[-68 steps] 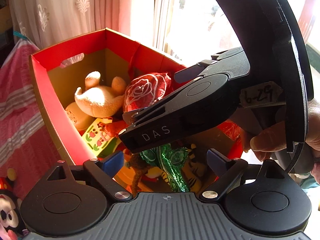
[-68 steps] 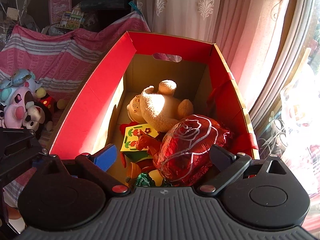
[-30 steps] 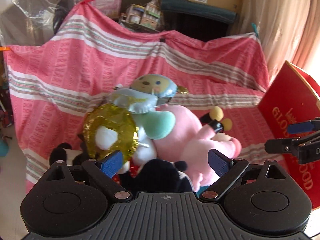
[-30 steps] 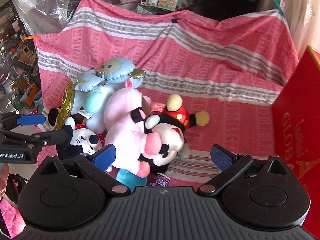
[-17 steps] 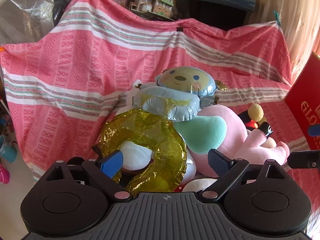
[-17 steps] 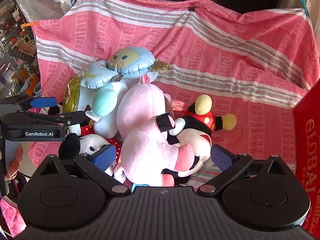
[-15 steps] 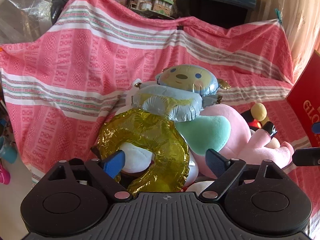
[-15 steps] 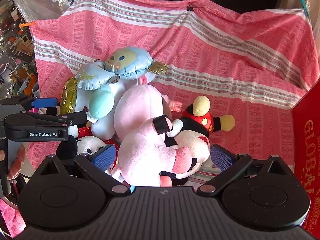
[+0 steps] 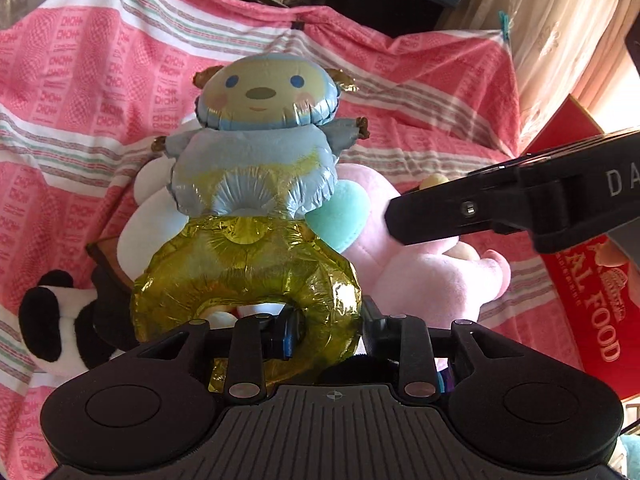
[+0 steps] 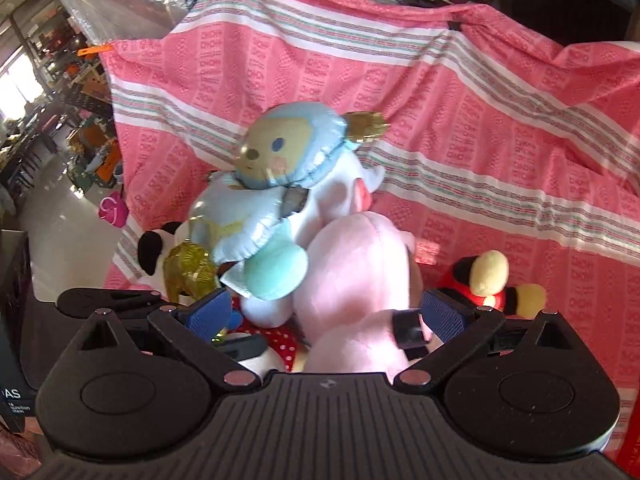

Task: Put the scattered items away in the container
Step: 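Close the left tool on the gold base of the blue baby-face balloon, then close the right tool on the balloon body while the left tool holds the base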

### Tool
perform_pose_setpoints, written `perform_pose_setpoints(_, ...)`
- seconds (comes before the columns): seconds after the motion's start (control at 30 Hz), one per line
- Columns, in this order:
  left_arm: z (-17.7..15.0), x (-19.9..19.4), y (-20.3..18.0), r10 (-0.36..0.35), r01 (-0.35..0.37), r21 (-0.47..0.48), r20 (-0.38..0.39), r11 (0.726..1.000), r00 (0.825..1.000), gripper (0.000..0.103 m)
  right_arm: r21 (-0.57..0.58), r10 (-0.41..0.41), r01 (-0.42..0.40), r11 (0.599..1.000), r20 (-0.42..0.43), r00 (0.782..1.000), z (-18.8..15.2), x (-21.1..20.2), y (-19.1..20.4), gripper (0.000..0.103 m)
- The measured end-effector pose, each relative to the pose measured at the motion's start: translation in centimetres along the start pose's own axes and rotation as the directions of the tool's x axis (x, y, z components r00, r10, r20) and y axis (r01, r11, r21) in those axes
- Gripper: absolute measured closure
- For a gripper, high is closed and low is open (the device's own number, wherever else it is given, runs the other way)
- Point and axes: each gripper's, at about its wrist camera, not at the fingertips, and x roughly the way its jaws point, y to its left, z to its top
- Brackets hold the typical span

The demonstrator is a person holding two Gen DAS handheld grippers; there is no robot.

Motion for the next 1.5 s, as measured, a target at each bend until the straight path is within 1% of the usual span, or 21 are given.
perform_pose_setpoints(0.1, -0.5, -0.4, 0.3, -0.019, 0.019, -0.015, 0.014, 1.0, 1.0, 0.053, -0.046, 0.045, -0.046, 0.998, -0.025, 0.999, 0.5, 1.5, 1.6, 0.004)
perform_pose_setpoints(0.27, -1.0, -0.6, 0.1, -0.048, 0.048, -0.013, 0.018, 0.999, 0.999, 0.047, -0.046, 0.124, -0.128, 0.991, -0.084, 0.989, 0.8, 3.7, 3.2, 0.008)
perform_pose_setpoints(0.37, -1.2, -0.6, -0.2, -0.061, 0.061, 0.002, 0.015, 0.998, 0.998, 0.041, -0.046, 0.143, -0.149, 0.988, -0.112, 0.983, 0.7, 4.7, 4.0, 0.017)
perform_pose_setpoints(0.4, -1.2, -0.7, -0.3, -0.066, 0.066, 0.002, 0.013, 0.998, 0.998, 0.04, -0.045, 0.143, -0.149, 0.988, -0.121, 0.982, 0.7, 5.0, 4.1, 0.023)
perform_pose_setpoints(0.43, -1.3, -0.7, -0.3, -0.07, 0.07, 0.004, 0.01, 0.998, 0.998, 0.038, -0.044, 0.144, -0.15, 0.988, -0.13, 0.981, 0.6, 5.3, 4.1, 0.033)
perform_pose_setpoints(0.5, -1.5, -1.3, -0.3, -0.069, 0.069, 0.015, 0.005, 0.997, 0.998, 0.035, -0.043, 0.129, -0.136, 0.99, -0.147, 0.981, 0.3, 5.8, 3.9, 0.041)
perform_pose_setpoints(0.63, -1.9, -3.5, 0.6, -0.046, 0.045, 0.032, 0.029, 0.998, 0.999, 0.028, -0.038, 0.073, -0.08, 0.996, -0.152, 0.986, -0.3, 5.5, 2.3, 0.043)
perform_pose_setpoints(0.7, -1.9, -4.8, 1.5, -0.03, 0.029, 0.024, 0.058, 0.999, 0.998, 0.025, -0.002, 0.086, -0.087, 0.996, -0.153, 0.985, -0.6, 5.1, 1.3, 0.042)
perform_pose_setpoints(0.77, -1.9, -5.5, 2.4, 0.011, -0.014, 0.031, 0.094, 0.999, 0.996, 0.021, 0.015, 0.093, -0.092, 0.996, -0.138, 0.986, -0.9, 4.7, 0.8, 0.042)
perform_pose_setpoints(0.87, -1.6, -4.3, 2.6, 0.087, -0.094, 0.086, 0.076, 0.992, 0.993, 0.021, 0.033, 0.097, -0.094, 0.995, -0.124, 0.988, -1.0, 4.5, 0.6, 0.042)
perform_pose_setpoints(0.93, -1.5, -3.1, 2.6, 0.092, -0.099, 0.138, 0.062, 0.985, 0.994, 0.022, 0.038, 0.095, -0.091, 0.995, -0.116, 0.989, -1.1, 4.4, 0.6, 0.042)
perform_pose_setpoints(1.03, -1.1, -1.2, 2.6, 0.133, -0.139, 0.198, 0.043, 0.97, 0.99, 0.023, 0.041, 0.093, -0.089, 0.995, -0.107, 0.99, -1.4, 4.0, 0.4, 0.042)
perform_pose_setpoints(1.1, -0.9, -0.6, 3.0, 0.128, -0.134, 0.218, 0.041, 0.967, 0.991, 0.023, 0.051, 0.095, -0.091, 0.995, -0.095, 0.991, -1.5, 3.5, 0.2, 0.039)
perform_pose_setpoints(1.13, -0.8, -0.3, 3.0, 0.118, -0.123, 0.23, 0.035, 0.965, 0.992, 0.023, 0.055, 0.096, -0.091, 0.994, -0.087, 0.992, -1.4, 3.2, 0.1, 0.035)
perform_pose_setpoints(1.2, -0.6, 0.4, 2.5, 0.111, -0.114, 0.273, 0.026, 0.955, 0.993, 0.032, 0.061, 0.086, -0.082, 0.995, -0.07, 0.994, -1.4, 2.7, -0.3, 0.033)
perform_pose_setpoints(1.23, -0.7, 0.6, 2.1, 0.107, -0.107, 0.297, 0.016, 0.949, 0.994, 0.043, 0.068, 0.085, -0.08, 0.994, -0.065, 0.994, -1.3, 2.5, -0.5, 0.033)
perform_pose_setpoints(1.27, -0.9, 0.8, 1.8, 0.101, -0.099, 0.311, 0.009, 0.945, 0.995, 0.043, 0.075, 0.084, -0.08, 0.994, -0.059, 0.995, -1.2, 2.2, -0.7, 0.033)
perform_pose_setpoints(1.3, -0.9, 1.0, 1.6, 0.094, -0.091, 0.318, 0.006, 0.944, 0.996, 0.043, 0.077, 0.079, -0.075, 0.994, -0.052, 0.996, -1.1, 2.0, -0.8, 0.032)
perform_pose_setpoints(1.37, -1.2, 1.2, 1.3, 0.084, -0.082, 0.327, 0.006, 0.941, 0.996, 0.036, 0.073, 0.067, -0.064, 0.995, -0.041, 0.997, -1.0, 1.6, -0.9, 0.03)
perform_pose_setpoints(1.43, -1.4, 1.1, 1.4, 0.079, -0.079, 0.332, 0.015, 0.94, 0.997, 0.032, 0.058, 0.05, -0.049, 0.997, -0.024, 0.998, -0.9, 1.1, -0.7, 0.023)
perform_pose_setpoints(1.5, -1.6, 1.1, 1.8, 0.062, -0.06, 0.334, 0.004, 0.94, 0.998, 0.028, 0.035, 0.032, -0.032, 0.999, -0.001, 0.999, -0.9, 0.7, -0.4, 0.019)
